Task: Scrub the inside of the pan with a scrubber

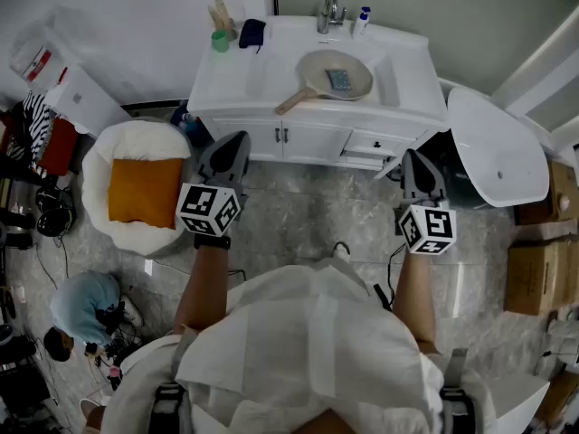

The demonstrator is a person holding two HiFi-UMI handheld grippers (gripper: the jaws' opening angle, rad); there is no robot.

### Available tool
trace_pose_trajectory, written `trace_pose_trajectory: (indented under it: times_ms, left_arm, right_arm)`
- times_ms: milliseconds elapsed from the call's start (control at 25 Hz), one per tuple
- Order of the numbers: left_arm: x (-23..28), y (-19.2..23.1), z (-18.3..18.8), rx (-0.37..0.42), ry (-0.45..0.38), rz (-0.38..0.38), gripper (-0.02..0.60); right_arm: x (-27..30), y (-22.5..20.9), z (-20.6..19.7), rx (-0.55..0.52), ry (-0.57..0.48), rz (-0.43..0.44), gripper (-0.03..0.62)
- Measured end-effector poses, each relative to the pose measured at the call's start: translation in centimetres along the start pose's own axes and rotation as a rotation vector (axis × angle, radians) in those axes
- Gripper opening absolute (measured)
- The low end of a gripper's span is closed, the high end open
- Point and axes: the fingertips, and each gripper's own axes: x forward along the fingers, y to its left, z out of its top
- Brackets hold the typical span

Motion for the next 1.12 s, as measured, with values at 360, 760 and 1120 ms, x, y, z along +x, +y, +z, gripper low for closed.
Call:
trace_pose_trajectory:
  times_ms: [360,760,1120]
  left_arm:
    - [2.1,-0.9,0.5,0.02,0.003,-0.01,0.017]
    - [3.8,-2.9,-0.3,0.021,0.015,-0.018,0.017]
    - [8.3,-6.6,0.2,0.006,0.002,-0.028,0.017]
  right_arm:
    - [0.7,-2.1,-0.6,0.014,0.01,-0.007,0.008]
    - [0.3,-4.7,-1.1,0.097,-0.052,0.013,0.008]
    - [0.5,-10.1,-2.2,0.09,-0.025,0.016,0.008]
